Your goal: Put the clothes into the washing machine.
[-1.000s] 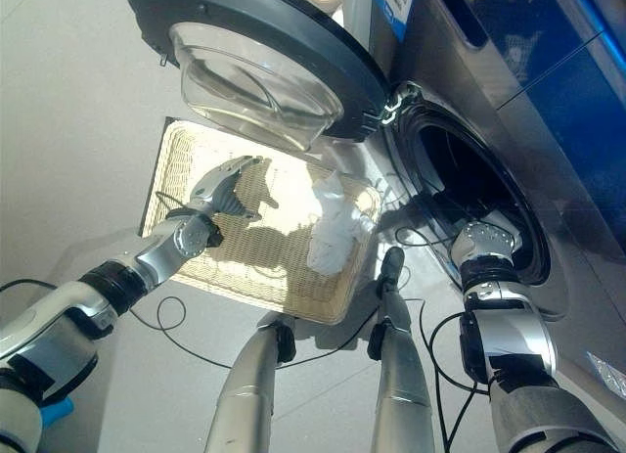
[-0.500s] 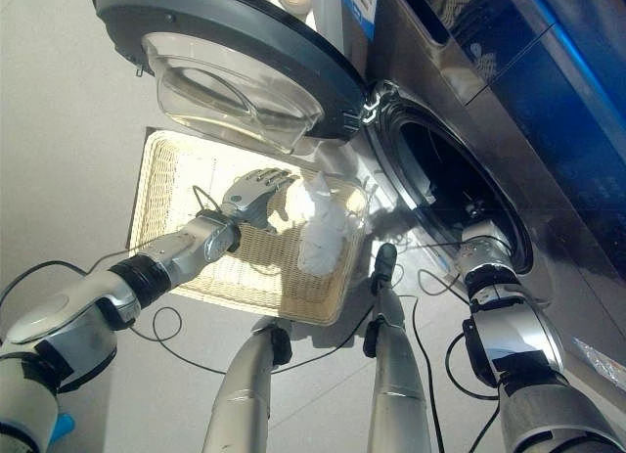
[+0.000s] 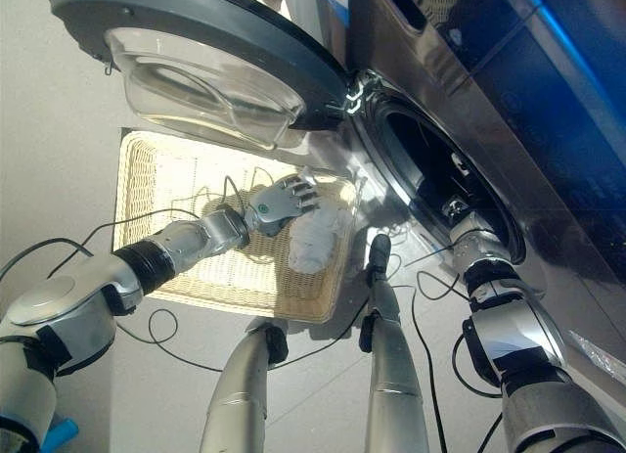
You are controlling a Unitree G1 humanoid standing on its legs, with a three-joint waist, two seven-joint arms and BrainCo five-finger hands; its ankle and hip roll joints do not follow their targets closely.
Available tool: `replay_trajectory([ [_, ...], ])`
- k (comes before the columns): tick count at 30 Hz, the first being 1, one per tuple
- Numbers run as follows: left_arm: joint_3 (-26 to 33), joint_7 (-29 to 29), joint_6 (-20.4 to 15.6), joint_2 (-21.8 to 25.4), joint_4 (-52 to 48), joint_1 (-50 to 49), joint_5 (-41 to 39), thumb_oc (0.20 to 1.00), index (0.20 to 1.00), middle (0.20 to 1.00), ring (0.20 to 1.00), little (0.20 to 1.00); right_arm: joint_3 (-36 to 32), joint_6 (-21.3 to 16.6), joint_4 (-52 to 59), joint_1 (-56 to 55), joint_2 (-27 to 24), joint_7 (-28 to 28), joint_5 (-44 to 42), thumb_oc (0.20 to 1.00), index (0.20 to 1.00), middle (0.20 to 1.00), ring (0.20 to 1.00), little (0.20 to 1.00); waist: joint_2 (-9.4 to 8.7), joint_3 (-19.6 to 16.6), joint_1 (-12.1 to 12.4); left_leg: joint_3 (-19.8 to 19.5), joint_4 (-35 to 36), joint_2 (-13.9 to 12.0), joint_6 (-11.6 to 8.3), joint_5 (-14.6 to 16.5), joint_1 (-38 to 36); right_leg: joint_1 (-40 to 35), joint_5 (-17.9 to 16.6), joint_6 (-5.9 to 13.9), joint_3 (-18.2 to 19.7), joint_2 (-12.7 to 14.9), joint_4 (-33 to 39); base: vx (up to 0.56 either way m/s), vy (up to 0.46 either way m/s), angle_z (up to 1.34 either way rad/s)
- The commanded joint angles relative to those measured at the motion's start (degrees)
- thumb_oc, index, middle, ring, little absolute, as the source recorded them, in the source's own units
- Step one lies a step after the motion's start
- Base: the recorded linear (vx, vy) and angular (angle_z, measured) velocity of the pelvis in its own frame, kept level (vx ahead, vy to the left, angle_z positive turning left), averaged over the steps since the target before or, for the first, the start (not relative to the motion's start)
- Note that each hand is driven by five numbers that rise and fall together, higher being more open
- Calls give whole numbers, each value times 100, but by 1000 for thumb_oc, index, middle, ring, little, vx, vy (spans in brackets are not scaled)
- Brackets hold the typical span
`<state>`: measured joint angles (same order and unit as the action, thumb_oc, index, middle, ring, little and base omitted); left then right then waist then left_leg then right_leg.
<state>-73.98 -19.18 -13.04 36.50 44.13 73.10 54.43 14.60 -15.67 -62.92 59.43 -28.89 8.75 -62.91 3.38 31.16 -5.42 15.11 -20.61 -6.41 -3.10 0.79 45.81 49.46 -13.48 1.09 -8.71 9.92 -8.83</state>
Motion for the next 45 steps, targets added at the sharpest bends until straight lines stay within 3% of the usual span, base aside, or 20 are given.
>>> replay_trajectory([
  [1, 86, -31, -539, 97, 207, 101, 719, 1000, 1000, 1000, 1000, 1000, 114, -591, 466, -51, -90, -416, -647, 1000, 1000, 1000, 1000, 1000, 184, -137, -88, 285, 729, 166, -442, -338, -131, -1, 770, 794, -291, -104, -774, 1, 14, -12],
  [11, 43, 531, -1097, 51, 451, 167, 1405, 1000, 1000, 1000, 1000, 1000, 192, -1313, 1965, -579, 297, -836, -1340, 1000, 1000, 1000, 1000, 1000, 39, -137, -244, 358, 829, 127, -486, -450, 147, 245, 650, 812, -200, -189, -644, -4, 8, -3],
  [15, 165, 643, -1061, -25, 494, 143, 1593, 1000, 1000, 1000, 1000, 1000, 220, -1669, 2810, -853, 546, -1108, -1811, 1000, 1000, 1000, 1000, 1000, -21, -137, -294, 344, 896, 129, -507, -510, 265, 353, 593, 819, -163, -217, -600, 0, 0, 0],
  [22, 419, 482, -1081, -204, 578, 88, 1936, 1000, 1000, 1000, 1000, 1000, 225, -1912, 3571, -1124, 822, -1223, -1665, 1000, 1000, 1000, 1000, 1000, -98, -137, -335, 341, 977, 86, -518, -581, 421, 513, 558, 832, -127, -226, -587, 0, 0, 0],
  [31, 520, 694, -1212, -326, 816, 153, 2159, 1000, 1000, 1000, 1000, 1000, 204, -2028, 3650, -1127, 845, -1200, -1578, 1000, 1000, 1000, 1000, 1000, -164, -137, -348, 286, 1008, 33, -537, -627, 542, 617, 520, 842, -122, -235, -591, 0, 0, 0],
  [36, 490, 1073, -952, -367, 1196, 135, 2283, 1000, 1000, 1000, 1000, 1000, 144, -2082, 3533, -1067, 843, -1367, -1746, 1000, 1000, 1000, 1000, 1000, -224, -137, -347, 223, 975, -3, -560, -633, 641, 685, 505, 856, -132, -236, -616, -1, -40, 0],
  [37, 483, 1255, -823, -368, 1286, 81, 2271, 774, 774, 774, 774, 774, 133, -2104, 3516, -1070, 840, -1388, -1796, 1000, 1000, 1000, 1000, 1000, -240, -137, -343, 209, 978, -6, -562, -635, 645, 680, 499, 862, -145, -233, -611, -2, -32, 1],
  [38, 478, 1270, -819, -365, 1293, 77, 2265, 451, 451, 451, 451, 451, 132, -2108, 3514, -1071, 842, -1392, -1802, 1000, 1000, 1000, 1000, 1000, -242, -137, -342, 205, 976, -6, -563, -635, 648, 680, 499, 863, -147, -233, -610, 0, 0, 0],
  [39, 461, 1394, -842, -352, 1348, 35, 2190, 200, 200, 200, 200, 200, 122, -2125, 3521, -1092, 846, -1440, -1859, 1000, 1000, 1000, 1000, 1000, -256, -137, -340, 186, 963, -5, -566, -635, 669, 689, 498, 860, -149, -235, -612, 3, -14, 3],
  [45, 497, 1355, -905, -303, 1348, -64, 2084, 200, 200, 200, 200, 200, 62, -2222, 3574, -1190, 882, -1533, -1940, 1000, 1000, 1000, 1000, 1000, -270, -137, -312, 171, 951, -4, -555, -627, 629, 644, 503, 870, -181, -209, -634, 1, -8, 2],
])
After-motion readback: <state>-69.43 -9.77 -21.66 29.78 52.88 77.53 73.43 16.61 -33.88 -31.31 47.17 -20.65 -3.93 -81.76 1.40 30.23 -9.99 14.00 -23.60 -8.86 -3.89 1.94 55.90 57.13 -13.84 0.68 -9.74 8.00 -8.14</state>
